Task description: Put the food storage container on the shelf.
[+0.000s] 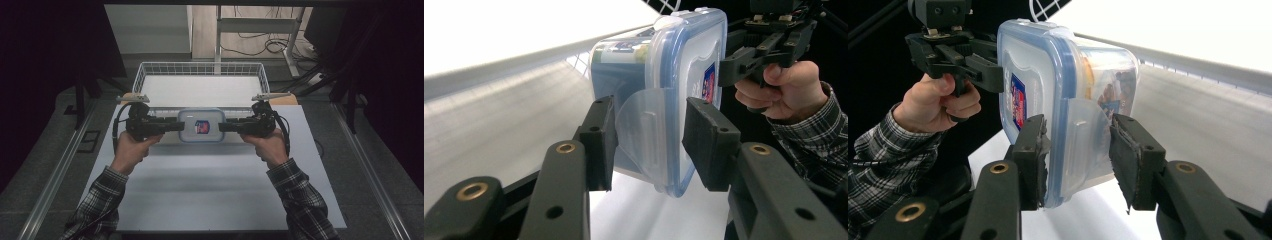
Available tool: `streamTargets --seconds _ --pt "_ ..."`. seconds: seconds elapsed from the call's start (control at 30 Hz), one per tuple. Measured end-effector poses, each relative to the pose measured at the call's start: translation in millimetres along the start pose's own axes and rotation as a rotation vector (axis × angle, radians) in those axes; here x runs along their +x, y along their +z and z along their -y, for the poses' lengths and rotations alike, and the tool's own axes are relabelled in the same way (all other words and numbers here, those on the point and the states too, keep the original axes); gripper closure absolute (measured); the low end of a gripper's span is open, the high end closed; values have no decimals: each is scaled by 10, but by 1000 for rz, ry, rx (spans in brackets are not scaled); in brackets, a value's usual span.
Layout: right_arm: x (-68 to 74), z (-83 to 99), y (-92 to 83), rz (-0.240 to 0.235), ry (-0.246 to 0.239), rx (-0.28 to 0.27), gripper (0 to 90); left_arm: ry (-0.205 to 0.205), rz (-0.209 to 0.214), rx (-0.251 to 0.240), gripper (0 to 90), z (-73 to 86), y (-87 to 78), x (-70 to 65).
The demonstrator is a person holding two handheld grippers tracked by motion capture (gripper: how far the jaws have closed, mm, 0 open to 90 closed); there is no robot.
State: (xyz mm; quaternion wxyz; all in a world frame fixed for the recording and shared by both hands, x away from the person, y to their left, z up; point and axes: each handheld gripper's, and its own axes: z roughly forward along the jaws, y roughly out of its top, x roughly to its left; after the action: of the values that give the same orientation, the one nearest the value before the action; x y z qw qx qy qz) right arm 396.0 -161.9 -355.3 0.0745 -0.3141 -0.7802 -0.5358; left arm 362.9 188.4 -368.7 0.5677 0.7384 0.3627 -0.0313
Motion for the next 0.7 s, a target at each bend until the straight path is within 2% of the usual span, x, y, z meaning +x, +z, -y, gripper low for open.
streamTargets --seconds 0.37,0.7 --pt "-12 -282 -48 1 -6 -14 583 12 -4 -8 571 -291 -41 24" --pt "-135 -543 -27 20 3 -30 580 -2 -5 -22 569 -532 6 189"
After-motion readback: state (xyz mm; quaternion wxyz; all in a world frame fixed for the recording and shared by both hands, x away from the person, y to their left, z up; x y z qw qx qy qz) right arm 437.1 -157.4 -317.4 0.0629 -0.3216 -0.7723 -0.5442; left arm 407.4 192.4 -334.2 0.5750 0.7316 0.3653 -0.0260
